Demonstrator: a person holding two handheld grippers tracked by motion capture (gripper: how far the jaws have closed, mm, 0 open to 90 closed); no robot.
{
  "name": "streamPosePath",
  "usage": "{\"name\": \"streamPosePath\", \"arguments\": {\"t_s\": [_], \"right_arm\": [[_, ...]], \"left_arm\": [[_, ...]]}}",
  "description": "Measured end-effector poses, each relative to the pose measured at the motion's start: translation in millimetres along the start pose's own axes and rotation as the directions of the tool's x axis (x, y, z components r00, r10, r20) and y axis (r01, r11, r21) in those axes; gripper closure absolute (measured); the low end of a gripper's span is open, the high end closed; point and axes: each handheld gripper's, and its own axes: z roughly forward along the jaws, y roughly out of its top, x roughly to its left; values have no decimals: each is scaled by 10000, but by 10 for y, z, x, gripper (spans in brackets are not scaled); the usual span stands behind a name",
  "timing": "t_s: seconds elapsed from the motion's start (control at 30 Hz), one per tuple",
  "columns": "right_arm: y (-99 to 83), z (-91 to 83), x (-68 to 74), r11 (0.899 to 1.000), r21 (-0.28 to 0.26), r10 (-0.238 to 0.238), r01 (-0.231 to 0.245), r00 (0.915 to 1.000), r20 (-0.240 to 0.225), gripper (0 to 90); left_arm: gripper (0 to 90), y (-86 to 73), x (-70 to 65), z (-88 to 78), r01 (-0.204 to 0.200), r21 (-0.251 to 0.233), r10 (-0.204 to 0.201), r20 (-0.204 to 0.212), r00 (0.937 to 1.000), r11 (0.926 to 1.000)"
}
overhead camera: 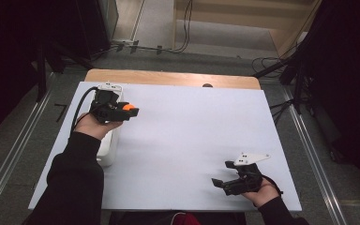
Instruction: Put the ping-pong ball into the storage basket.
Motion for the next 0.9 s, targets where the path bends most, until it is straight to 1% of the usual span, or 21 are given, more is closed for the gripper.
{"name": "streamPosePath", "arguments": {"t_s": [0.03,0.13,0.43,0.47,0.5,0.53,0.8,0.9], "right_arm": [[-1,2,1,10000,-12,3,-3,10000,8,97],[0,2,0,10000,-17,5,-5,10000,6,98],[0,0,-1,10000,-4,5,-5,10000,2,98],[0,-1,-1,10000,3,3,-3,10000,8,97],[0,0,-1,10000,-1,12,-12,10000,17,97],[0,0,-2,10000,-3,19,-19,10000,13,98],[0,0,-2,10000,-3,20,-20,10000,10,98],[0,-1,-2,10000,-3,11,-11,10000,18,98]], "left_arm": [[499,2,14,-15,1,43,-1,6,10000,10000],[499,-1,40,-38,164,-39,-165,-70,9998,9999],[499,-23,125,-71,262,-33,-263,-413,9988,9997],[499,-28,130,-74,358,-39,-359,-474,9982,9994],[499,-33,150,-82,354,-14,-354,-500,9981,9994],[499,-36,156,-82,431,-77,-434,-536,9976,9990],[499,-58,241,-110,540,-59,-543,-734,9958,9985],[499,-70,275,-117,616,-55,-619,-871,9943,9981]]}}
